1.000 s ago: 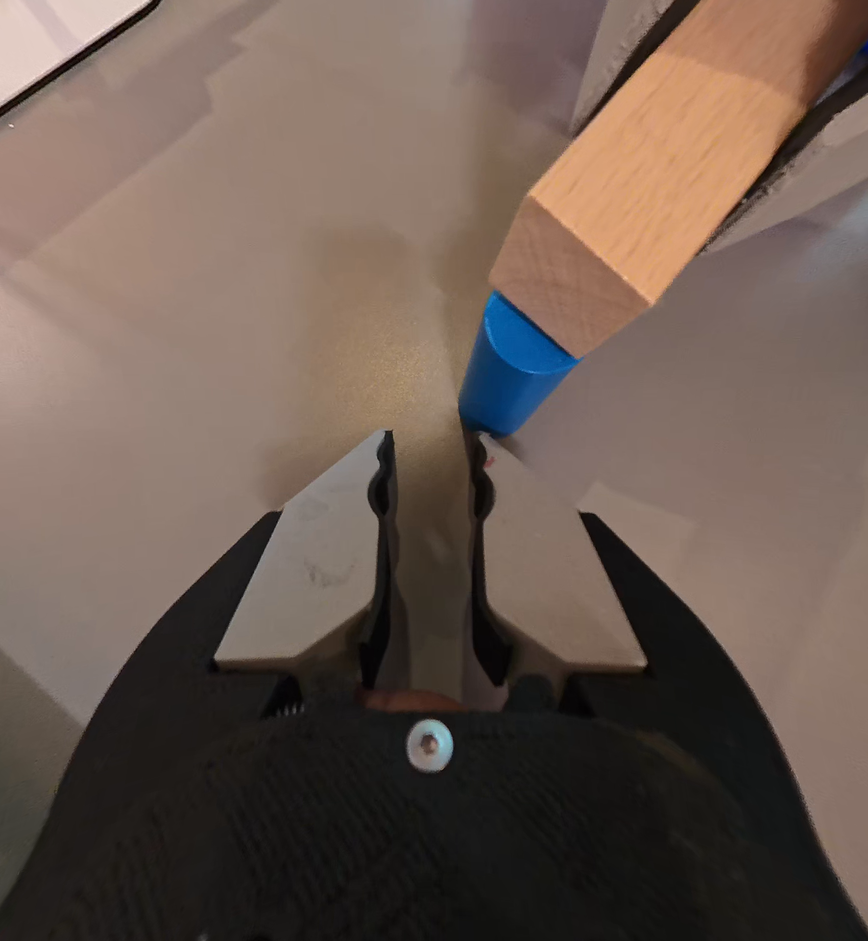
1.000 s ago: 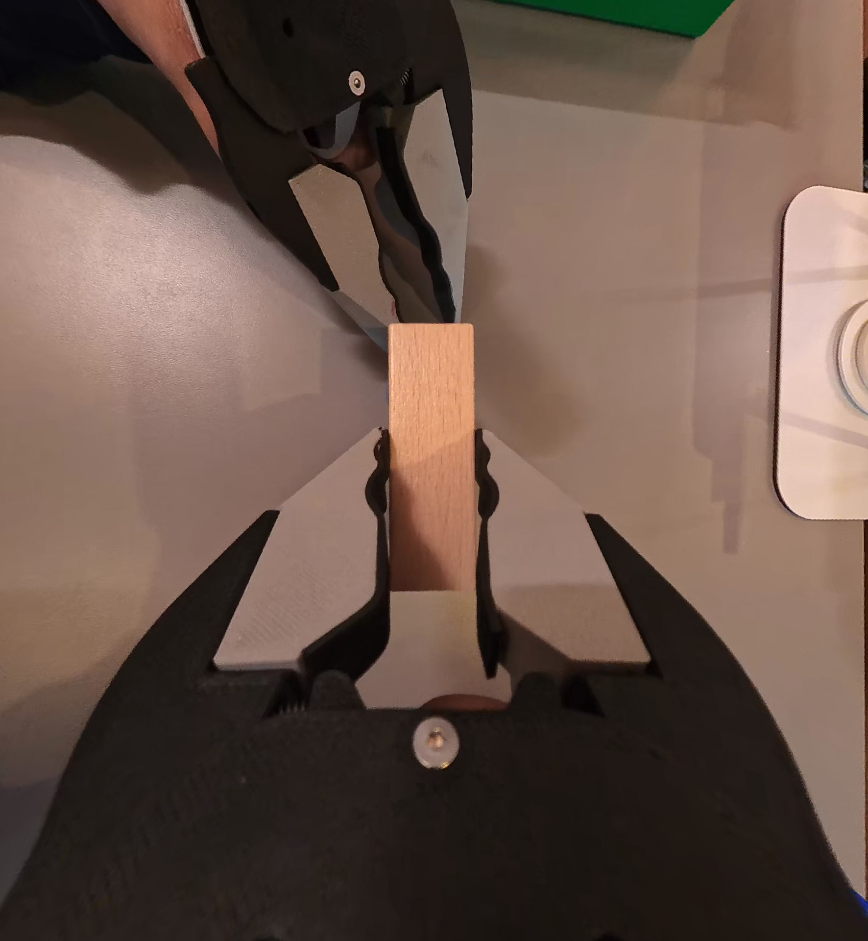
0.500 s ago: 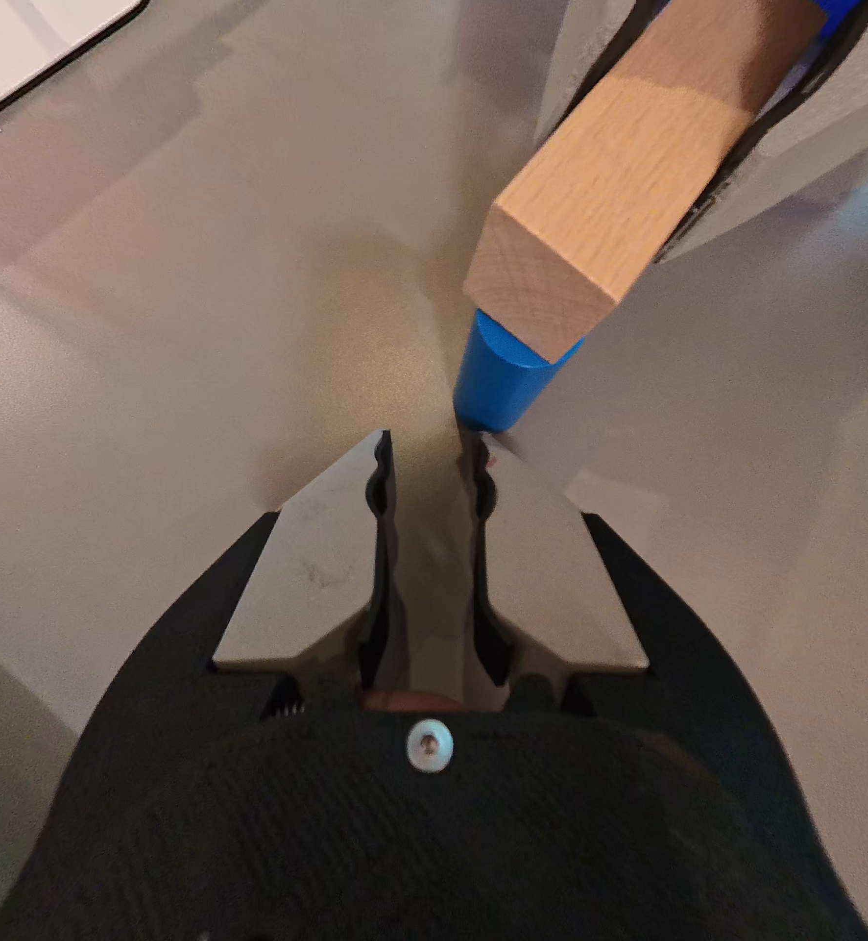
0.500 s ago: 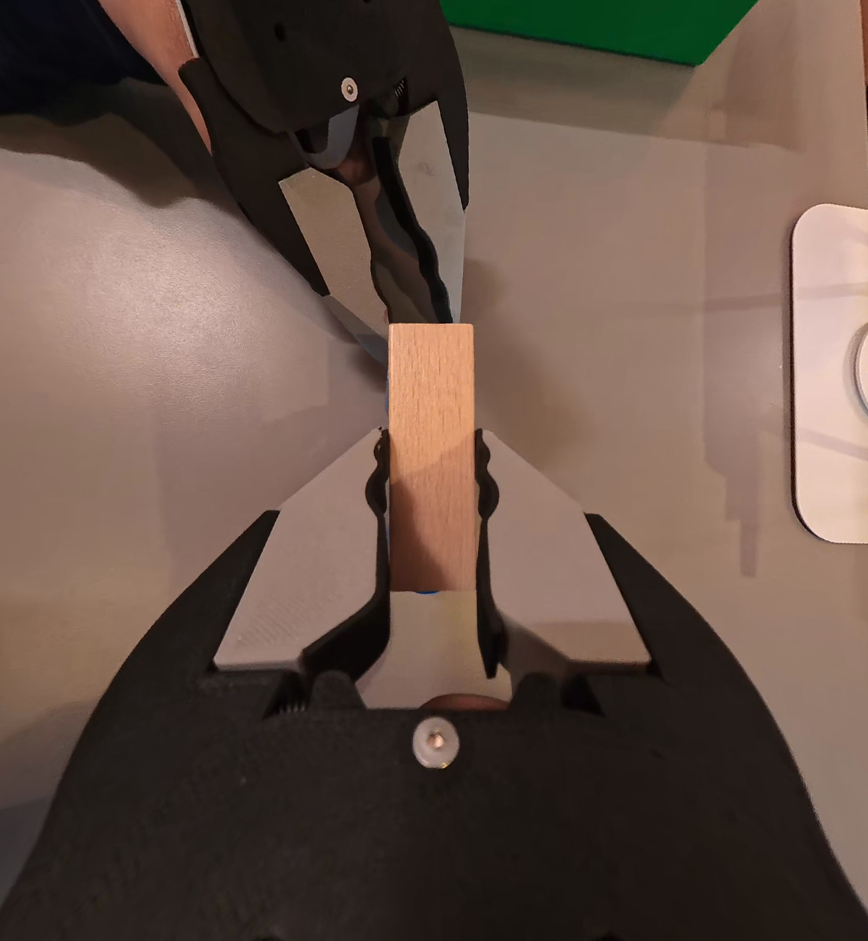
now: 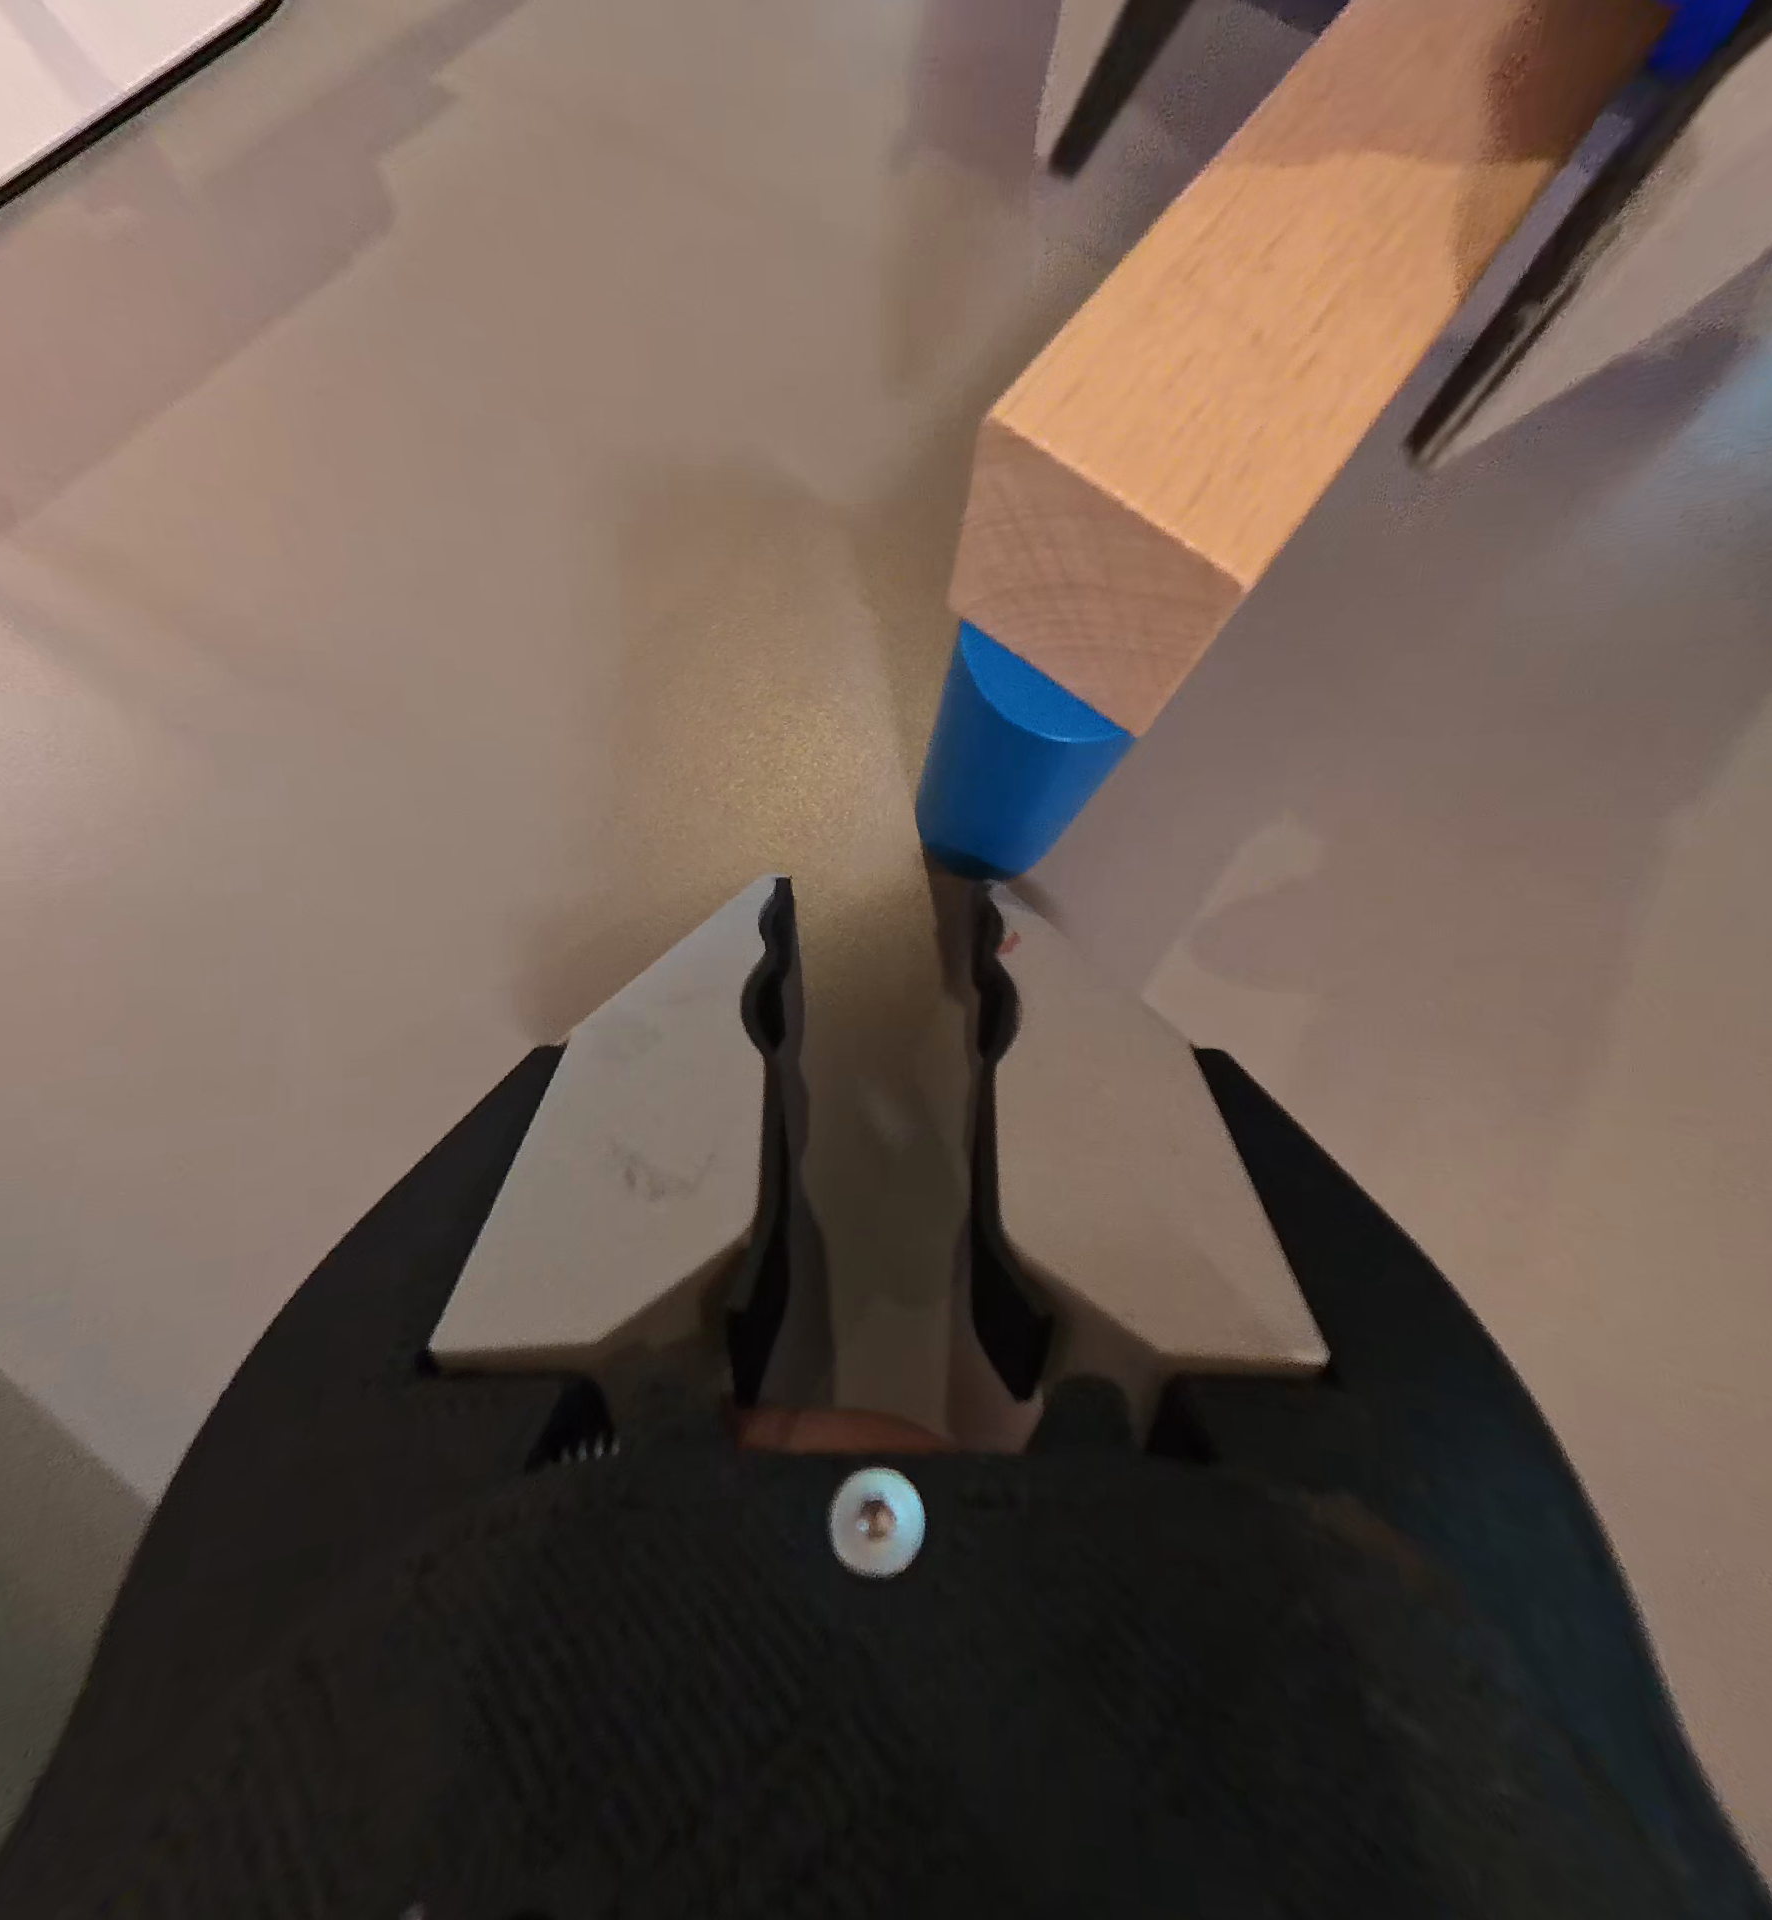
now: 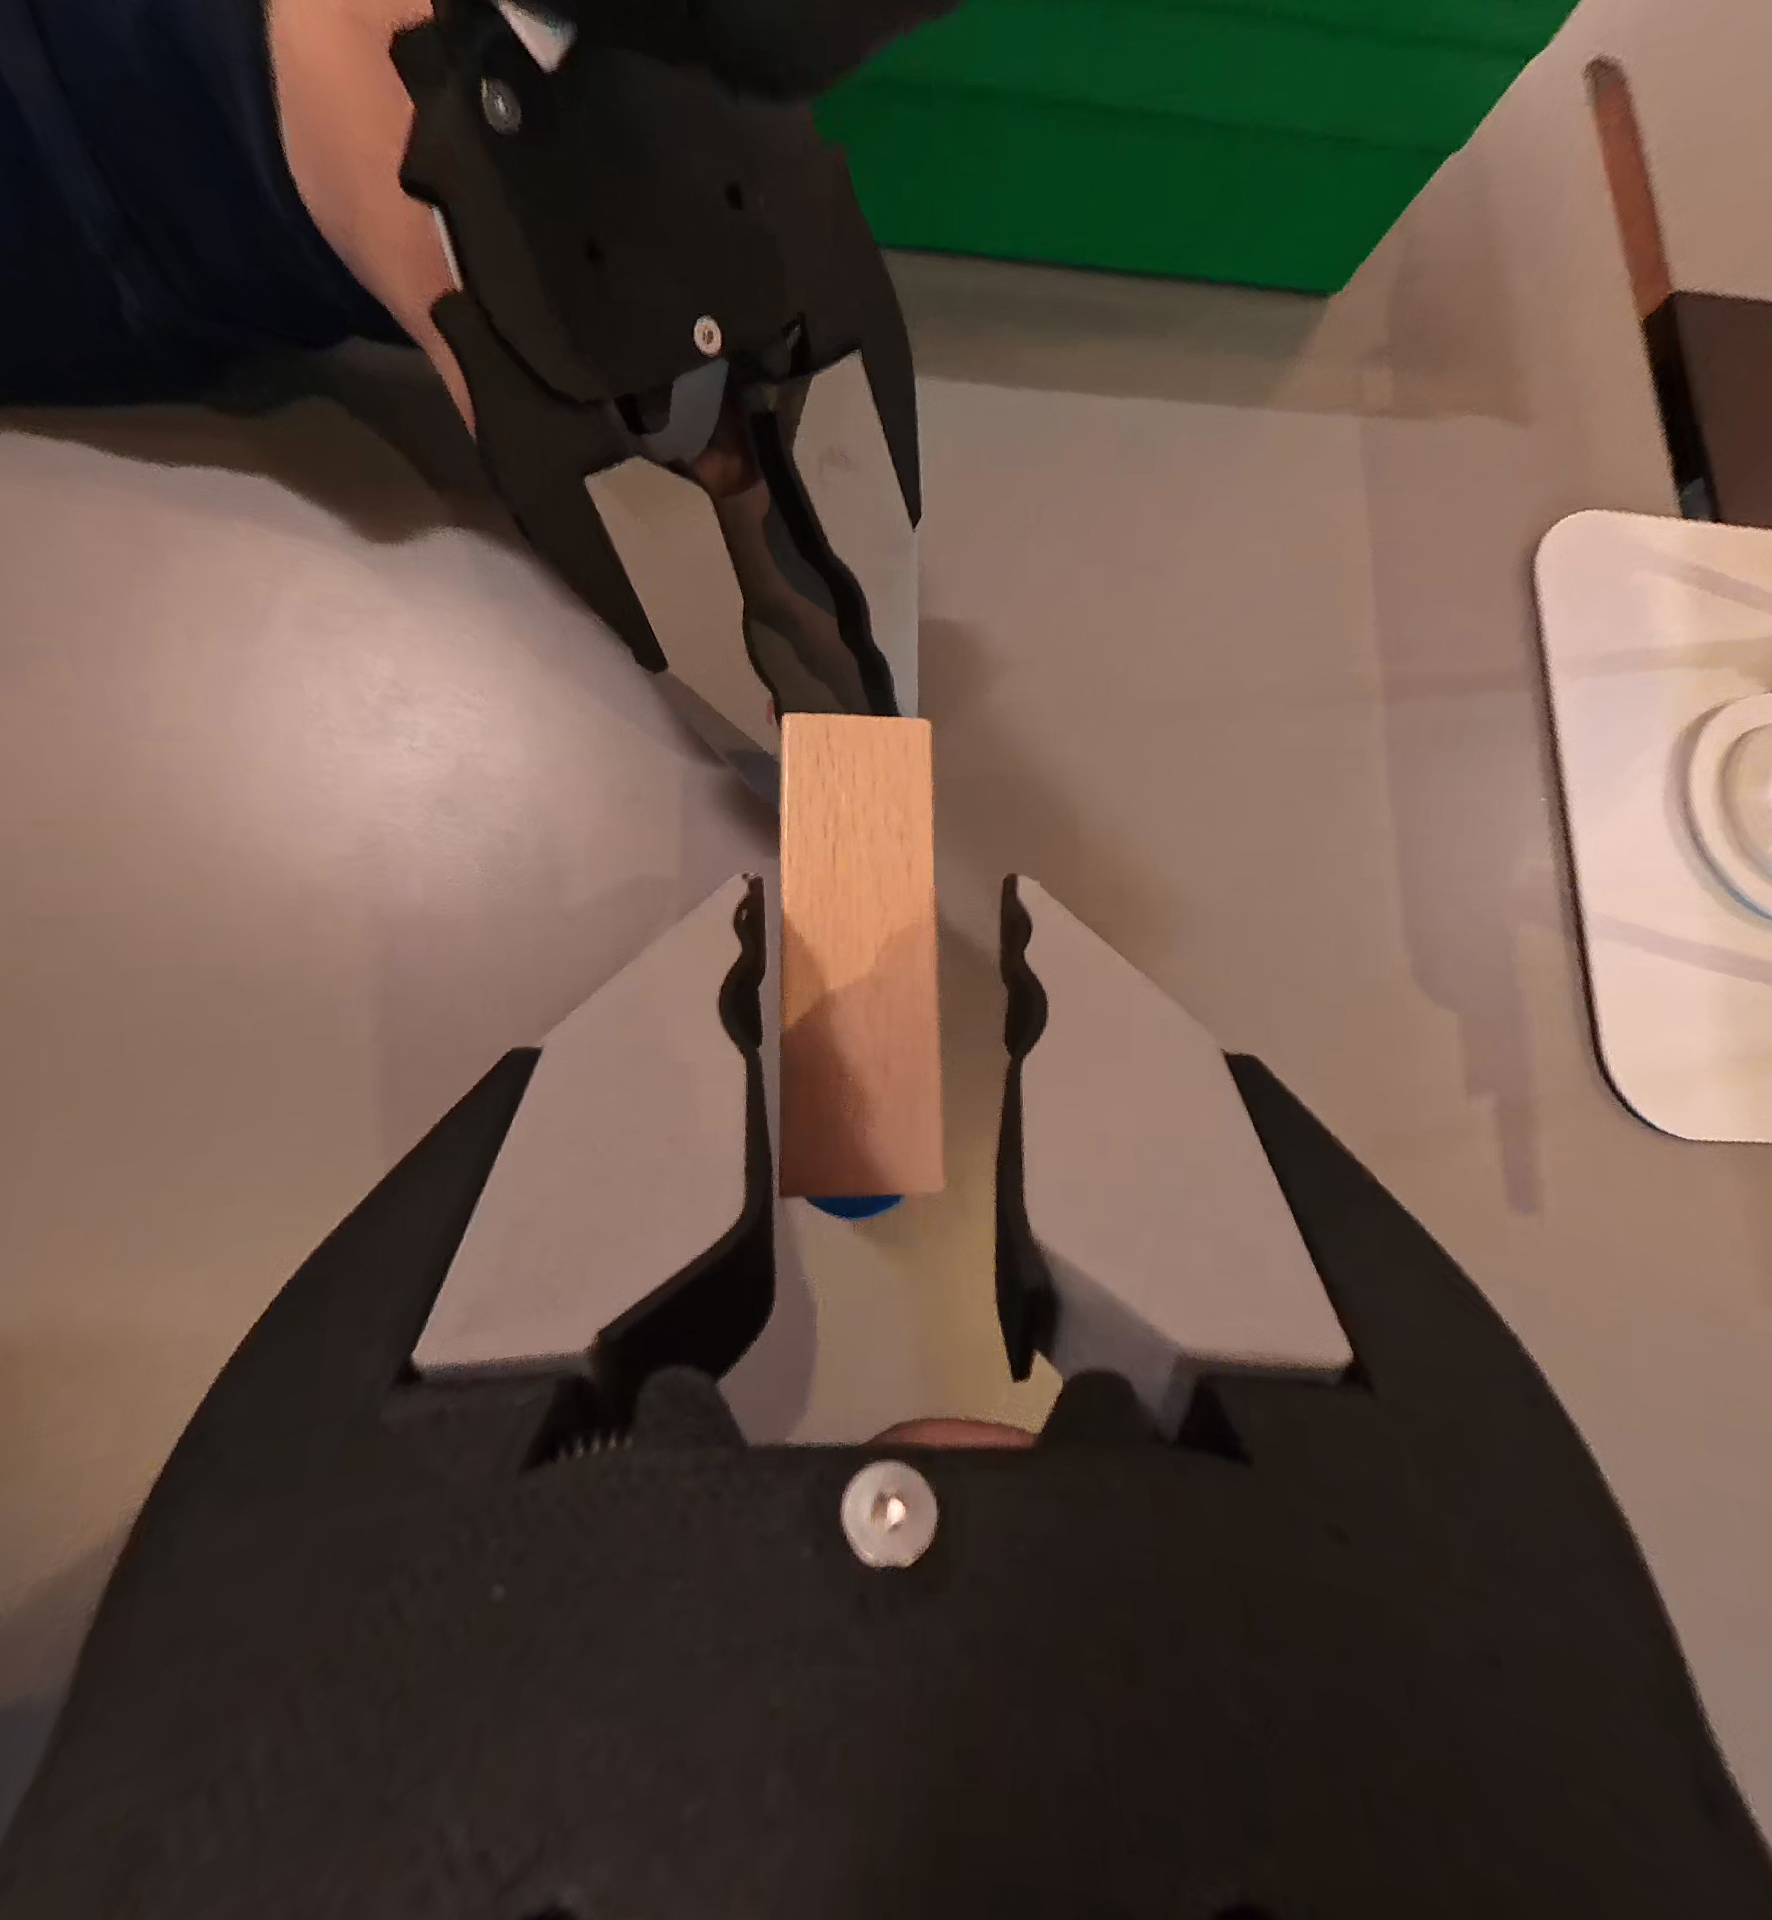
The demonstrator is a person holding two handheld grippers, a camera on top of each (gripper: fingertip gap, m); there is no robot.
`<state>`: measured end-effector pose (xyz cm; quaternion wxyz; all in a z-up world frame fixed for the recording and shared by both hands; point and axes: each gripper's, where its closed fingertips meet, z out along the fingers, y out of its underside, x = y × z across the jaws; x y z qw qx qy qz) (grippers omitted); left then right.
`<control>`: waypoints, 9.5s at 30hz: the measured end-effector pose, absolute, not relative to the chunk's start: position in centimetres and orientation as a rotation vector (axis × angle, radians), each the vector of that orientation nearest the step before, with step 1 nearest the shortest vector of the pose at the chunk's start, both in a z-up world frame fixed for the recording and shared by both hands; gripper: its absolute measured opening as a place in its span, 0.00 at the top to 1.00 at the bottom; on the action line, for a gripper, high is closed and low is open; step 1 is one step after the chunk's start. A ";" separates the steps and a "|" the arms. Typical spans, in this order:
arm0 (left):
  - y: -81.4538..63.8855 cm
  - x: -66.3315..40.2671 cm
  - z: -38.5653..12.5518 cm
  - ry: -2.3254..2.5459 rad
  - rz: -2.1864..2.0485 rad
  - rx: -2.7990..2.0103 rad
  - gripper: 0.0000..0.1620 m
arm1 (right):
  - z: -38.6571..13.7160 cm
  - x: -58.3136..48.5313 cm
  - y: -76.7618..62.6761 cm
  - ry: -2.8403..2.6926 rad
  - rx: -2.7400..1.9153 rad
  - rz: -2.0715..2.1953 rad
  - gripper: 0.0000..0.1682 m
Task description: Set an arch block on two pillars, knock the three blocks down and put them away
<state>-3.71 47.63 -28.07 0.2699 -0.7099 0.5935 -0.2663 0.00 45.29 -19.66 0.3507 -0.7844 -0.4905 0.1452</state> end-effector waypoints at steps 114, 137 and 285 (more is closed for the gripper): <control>56.1 -8.1 -25.3 1.167 -0.068 -1.705 0.86 | -27.6 -4.6 41.9 -1.080 -1.950 0.076 0.82; 56.7 -8.5 -24.8 1.115 -0.078 -1.706 0.86 | -9.0 12.5 38.8 -0.219 -1.635 -0.572 0.84; 52.1 -24.5 -20.8 0.752 -0.159 -1.876 0.41 | -19.0 17.4 25.6 0.073 -1.817 -0.523 0.46</control>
